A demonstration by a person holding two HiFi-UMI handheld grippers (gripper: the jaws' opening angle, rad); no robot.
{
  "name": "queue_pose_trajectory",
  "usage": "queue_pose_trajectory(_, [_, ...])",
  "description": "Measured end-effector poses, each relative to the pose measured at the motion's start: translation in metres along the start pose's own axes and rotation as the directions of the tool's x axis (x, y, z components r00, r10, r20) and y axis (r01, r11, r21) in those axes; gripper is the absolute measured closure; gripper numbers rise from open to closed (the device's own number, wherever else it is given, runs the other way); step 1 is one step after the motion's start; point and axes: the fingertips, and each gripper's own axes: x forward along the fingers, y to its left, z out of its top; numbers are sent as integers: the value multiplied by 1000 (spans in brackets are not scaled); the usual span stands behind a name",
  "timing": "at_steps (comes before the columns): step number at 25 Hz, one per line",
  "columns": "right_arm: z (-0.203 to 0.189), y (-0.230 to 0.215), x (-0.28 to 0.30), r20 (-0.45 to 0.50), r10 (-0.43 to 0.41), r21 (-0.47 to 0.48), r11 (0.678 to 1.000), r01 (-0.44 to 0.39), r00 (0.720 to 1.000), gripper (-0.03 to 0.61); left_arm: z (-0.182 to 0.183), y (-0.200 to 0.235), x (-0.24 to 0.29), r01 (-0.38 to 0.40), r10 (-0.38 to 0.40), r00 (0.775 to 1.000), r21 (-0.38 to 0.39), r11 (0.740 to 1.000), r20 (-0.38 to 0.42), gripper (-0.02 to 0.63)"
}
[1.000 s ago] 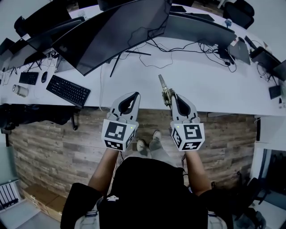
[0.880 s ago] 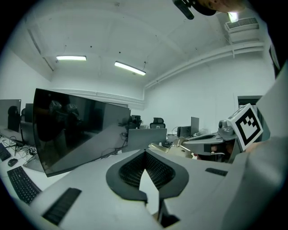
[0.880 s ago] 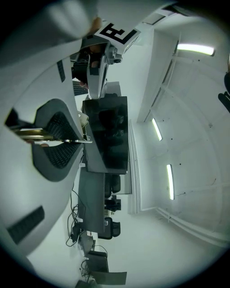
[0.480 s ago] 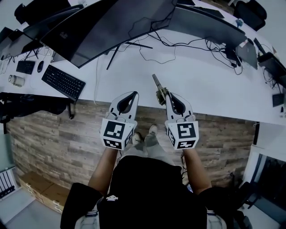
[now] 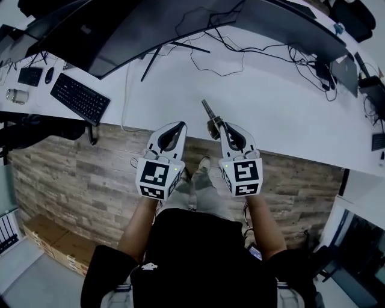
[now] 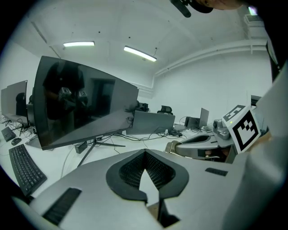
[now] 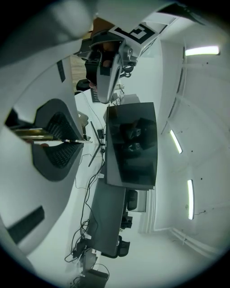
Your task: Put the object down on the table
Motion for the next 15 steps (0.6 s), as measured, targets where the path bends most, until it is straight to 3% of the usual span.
queue_pose_trajectory(15, [-58, -14, 58, -125, 38, -60, 997, -45, 991, 552, -58, 19, 19, -28, 24, 995, -39, 999, -99, 600])
